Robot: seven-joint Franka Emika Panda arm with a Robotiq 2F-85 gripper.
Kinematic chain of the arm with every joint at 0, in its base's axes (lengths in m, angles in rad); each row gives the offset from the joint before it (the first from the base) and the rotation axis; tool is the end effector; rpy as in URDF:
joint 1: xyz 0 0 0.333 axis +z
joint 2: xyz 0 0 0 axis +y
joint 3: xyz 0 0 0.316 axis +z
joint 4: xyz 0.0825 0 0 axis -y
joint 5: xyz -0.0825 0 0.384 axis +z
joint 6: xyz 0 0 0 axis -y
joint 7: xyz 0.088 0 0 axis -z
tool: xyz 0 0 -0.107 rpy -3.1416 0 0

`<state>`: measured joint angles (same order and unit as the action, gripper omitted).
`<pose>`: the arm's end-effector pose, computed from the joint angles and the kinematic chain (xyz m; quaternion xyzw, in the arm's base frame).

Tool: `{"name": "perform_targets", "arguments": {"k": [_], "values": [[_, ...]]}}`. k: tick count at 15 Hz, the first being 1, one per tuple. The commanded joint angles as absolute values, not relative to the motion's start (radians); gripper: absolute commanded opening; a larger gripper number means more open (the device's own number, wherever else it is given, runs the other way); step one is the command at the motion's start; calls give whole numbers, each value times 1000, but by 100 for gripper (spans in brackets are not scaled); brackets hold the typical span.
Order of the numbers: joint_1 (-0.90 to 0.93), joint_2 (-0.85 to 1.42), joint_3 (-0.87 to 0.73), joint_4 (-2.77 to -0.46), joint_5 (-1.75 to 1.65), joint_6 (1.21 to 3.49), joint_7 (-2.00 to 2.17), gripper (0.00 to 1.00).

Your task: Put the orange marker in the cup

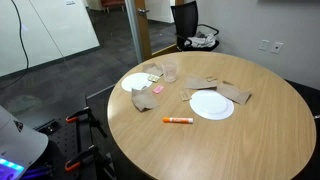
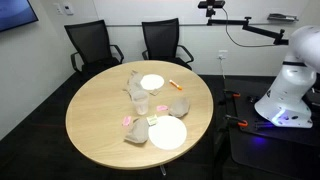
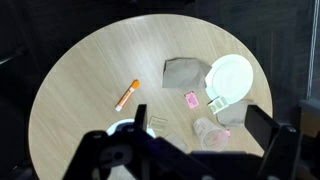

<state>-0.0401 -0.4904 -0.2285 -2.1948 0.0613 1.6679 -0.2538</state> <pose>0.3858 -0.1150 0.5662 -0.9962 -0.0032 0.0025 0.0870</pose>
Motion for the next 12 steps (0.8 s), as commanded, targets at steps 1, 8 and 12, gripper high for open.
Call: {"name": "perform_targets", "arguments": {"k": [1, 8, 12], "values": [[-59, -487, -214, -2193, 68, 1666, -261, 100], [-60, -485, -214, -2195, 70, 1670, -257, 100], [-88, -493, -192, -2256, 77, 1787, -141, 100]]}}
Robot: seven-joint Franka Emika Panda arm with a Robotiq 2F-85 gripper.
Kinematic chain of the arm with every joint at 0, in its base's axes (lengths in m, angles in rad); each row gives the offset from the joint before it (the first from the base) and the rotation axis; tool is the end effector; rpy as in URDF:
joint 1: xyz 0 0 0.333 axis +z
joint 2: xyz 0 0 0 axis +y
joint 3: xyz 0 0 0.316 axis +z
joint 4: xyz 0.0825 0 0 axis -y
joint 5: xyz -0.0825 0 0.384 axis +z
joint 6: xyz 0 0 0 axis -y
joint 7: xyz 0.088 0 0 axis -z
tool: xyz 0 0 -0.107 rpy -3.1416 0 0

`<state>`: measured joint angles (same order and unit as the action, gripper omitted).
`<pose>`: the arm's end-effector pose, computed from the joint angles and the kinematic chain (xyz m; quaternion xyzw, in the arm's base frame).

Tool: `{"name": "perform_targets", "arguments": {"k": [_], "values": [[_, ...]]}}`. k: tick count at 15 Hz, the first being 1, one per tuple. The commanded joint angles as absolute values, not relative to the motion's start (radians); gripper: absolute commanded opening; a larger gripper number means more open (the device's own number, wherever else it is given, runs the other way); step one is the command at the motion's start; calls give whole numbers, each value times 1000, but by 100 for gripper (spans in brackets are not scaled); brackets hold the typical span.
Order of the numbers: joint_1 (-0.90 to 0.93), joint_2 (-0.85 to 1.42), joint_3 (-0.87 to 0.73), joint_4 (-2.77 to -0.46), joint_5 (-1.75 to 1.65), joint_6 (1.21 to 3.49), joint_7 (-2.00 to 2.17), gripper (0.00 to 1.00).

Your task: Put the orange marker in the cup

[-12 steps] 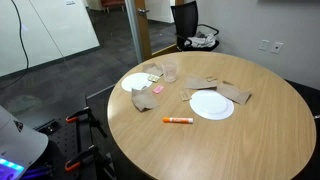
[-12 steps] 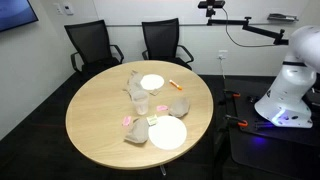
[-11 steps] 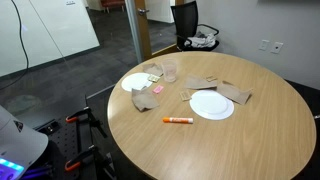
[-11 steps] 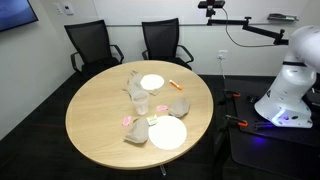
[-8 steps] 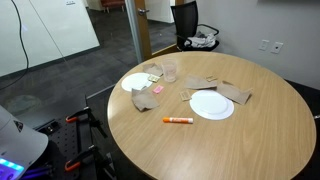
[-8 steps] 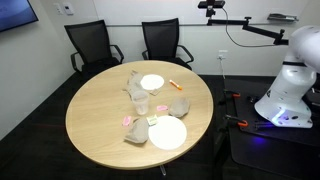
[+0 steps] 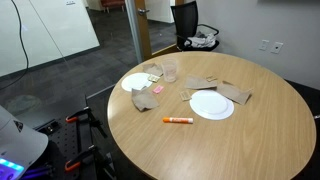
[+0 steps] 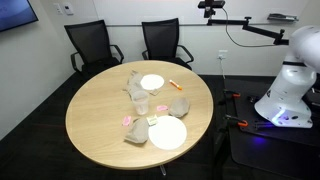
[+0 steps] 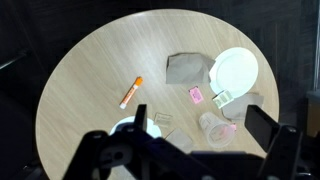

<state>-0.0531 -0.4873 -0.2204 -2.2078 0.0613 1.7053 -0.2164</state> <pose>0.3888 -0.1170 0.5623 -0.9964 0.0199 -0.0063 0.0823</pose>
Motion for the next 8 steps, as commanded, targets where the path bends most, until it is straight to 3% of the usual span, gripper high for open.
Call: {"name": "perform_targets", "arguments": {"k": [1, 8], "values": [[-94, -491, -187, -2273, 79, 1815, -109, 100], [-134, -478, -147, -2427, 85, 2010, 123, 100]]}}
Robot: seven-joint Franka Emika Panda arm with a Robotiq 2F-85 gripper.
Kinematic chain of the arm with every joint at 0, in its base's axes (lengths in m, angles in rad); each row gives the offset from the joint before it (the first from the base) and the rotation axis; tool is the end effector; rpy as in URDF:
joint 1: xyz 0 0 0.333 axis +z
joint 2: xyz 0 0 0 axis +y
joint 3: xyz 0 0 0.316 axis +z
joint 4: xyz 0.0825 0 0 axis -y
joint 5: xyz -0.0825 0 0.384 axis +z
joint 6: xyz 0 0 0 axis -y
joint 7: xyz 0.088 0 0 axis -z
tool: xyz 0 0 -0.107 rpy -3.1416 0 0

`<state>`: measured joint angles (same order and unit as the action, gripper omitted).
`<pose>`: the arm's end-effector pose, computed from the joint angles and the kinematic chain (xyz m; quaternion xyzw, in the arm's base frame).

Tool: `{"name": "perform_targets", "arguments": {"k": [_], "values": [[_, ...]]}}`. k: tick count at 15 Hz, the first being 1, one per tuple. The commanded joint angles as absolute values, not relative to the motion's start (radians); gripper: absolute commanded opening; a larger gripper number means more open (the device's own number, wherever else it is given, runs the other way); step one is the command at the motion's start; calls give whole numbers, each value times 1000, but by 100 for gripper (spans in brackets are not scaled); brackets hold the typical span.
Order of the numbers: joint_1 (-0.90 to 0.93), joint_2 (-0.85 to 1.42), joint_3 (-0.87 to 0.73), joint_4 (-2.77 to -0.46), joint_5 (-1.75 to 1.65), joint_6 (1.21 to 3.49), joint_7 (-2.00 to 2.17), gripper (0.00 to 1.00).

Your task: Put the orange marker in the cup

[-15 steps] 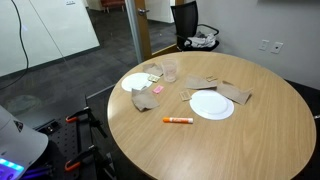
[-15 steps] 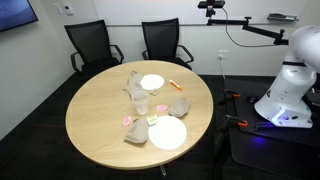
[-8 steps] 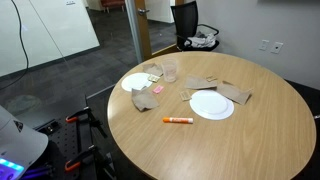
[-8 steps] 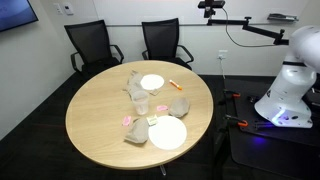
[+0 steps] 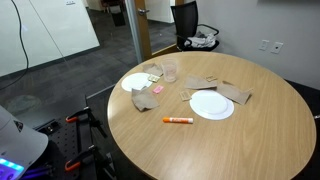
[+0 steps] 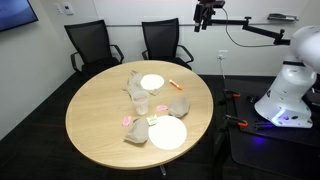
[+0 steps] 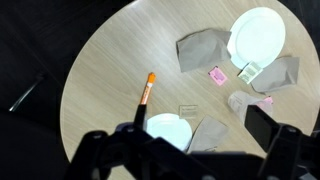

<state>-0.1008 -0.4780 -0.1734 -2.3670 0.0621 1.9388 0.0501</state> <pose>0.3970 -0.1133 0.5047 -0.9840 0.1629 -0.0283 0.0663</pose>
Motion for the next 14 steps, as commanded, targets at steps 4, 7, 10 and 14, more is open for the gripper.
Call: {"name": "perform_targets", "arguments": {"k": [4, 7, 10, 14], "values": [[-146, -450, -140, -2499, 82, 2120, 181, 100], [-149, -395, -143, -2526, 83, 2197, 197, 100], [-153, -321, -148, -2525, 89, 2259, 212, 100], [-150, -224, -152, -2514, 100, 2371, 215, 100]]}}
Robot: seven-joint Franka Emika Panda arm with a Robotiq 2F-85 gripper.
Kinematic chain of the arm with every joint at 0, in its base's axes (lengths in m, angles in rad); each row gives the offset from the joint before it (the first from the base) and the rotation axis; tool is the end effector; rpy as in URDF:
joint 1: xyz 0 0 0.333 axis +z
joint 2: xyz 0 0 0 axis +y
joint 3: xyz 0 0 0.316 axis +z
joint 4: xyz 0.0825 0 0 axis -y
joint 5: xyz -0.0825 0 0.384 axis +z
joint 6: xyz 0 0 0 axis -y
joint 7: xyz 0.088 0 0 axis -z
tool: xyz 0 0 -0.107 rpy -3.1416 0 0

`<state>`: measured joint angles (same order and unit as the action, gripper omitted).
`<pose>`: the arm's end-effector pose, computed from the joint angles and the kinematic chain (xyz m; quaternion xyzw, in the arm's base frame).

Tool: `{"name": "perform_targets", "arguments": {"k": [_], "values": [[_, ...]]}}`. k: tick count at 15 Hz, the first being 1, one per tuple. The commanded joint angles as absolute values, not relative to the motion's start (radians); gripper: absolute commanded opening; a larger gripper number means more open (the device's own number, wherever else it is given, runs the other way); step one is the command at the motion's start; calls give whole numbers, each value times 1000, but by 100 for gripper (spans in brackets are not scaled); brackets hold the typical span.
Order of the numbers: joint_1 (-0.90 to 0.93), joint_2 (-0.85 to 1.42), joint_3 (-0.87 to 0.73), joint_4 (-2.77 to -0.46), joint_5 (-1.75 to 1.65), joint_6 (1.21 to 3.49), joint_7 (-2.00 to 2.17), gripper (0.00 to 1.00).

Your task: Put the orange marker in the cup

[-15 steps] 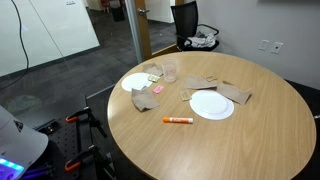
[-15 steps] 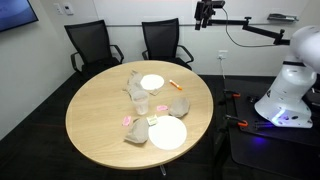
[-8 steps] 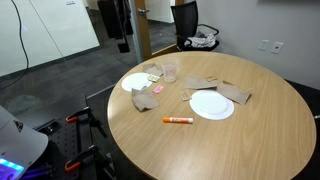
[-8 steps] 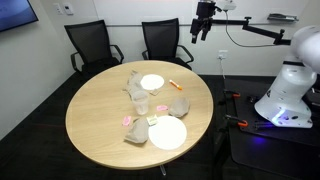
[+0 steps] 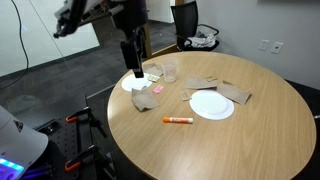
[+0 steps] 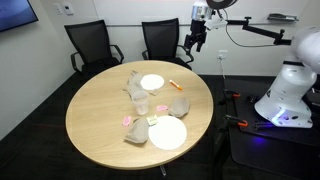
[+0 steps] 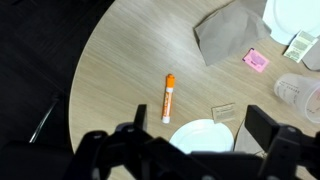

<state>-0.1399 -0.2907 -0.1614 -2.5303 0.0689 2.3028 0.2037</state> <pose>0.4167 -0.1274 0.3833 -0.9616 0.2683 -0.0315 0.0479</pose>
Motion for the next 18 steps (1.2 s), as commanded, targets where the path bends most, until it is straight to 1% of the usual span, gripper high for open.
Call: {"name": "perform_targets", "arguments": {"k": [1, 8, 18], "values": [[-147, -198, -153, -2512, 109, 2405, 215, 100], [-147, -37, -152, -2467, 105, 2545, 223, 100], [-135, 191, -162, -2335, 83, 2563, 231, 100]]}}
